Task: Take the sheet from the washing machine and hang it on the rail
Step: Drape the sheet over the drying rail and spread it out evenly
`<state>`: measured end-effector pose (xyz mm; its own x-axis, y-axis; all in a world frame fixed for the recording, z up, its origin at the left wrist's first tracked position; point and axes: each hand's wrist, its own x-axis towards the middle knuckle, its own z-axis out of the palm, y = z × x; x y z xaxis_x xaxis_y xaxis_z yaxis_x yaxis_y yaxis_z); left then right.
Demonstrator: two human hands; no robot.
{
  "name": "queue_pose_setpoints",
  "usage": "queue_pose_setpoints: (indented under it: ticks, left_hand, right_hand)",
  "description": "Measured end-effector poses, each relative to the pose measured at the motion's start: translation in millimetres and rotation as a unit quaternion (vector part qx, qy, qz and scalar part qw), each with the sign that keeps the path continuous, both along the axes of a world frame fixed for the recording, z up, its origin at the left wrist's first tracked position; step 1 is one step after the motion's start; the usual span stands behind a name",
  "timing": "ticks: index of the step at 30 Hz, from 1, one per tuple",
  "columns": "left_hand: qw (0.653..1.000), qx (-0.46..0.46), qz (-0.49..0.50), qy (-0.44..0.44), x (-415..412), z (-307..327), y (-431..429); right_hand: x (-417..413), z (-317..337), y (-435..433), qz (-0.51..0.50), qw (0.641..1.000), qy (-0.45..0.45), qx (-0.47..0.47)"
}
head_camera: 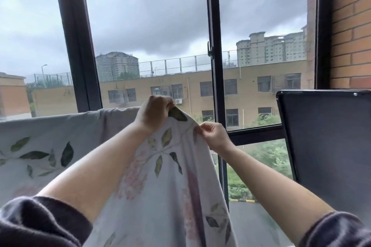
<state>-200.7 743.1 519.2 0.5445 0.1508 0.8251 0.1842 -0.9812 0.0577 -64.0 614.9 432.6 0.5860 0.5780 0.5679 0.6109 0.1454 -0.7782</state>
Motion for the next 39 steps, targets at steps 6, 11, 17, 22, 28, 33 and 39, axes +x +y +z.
queue_pose_setpoints:
  ticks: [6, 11, 17, 22, 28, 33, 39]
  left_hand:
    - [0.998, -0.009, 0.027, -0.059, -19, 21, 11]
    - [0.989, -0.021, 0.065, -0.128, -64, 55, 45]
    - [0.970, -0.036, 0.115, -0.211, -117, 66, 106]
    - [0.989, -0.107, 0.092, -0.053, -143, 24, 149]
    - [0.969, 0.025, 0.243, 0.039, -186, 0, 170]
    - [0.960, -0.035, 0.276, 0.008, -228, -7, 205]
    - [0.941, -0.052, 0.334, 0.008, -277, -6, 248]
  right_hand:
    - [-23, 47, 13, -0.109, 0.992, -0.028, 0.053]
    - [-57, 112, 50, -0.133, 0.982, -0.129, 0.044]
    - [-111, 149, 114, -0.116, 0.978, -0.169, 0.040]
    - [-123, 114, 140, -0.117, 0.930, -0.308, -0.161]
    - [-115, 95, 115, -0.188, 0.841, -0.478, -0.171]
    - [-111, 87, 119, -0.210, 0.816, -0.519, -0.144]
    - [-115, 86, 123, -0.222, 0.824, -0.504, -0.136]
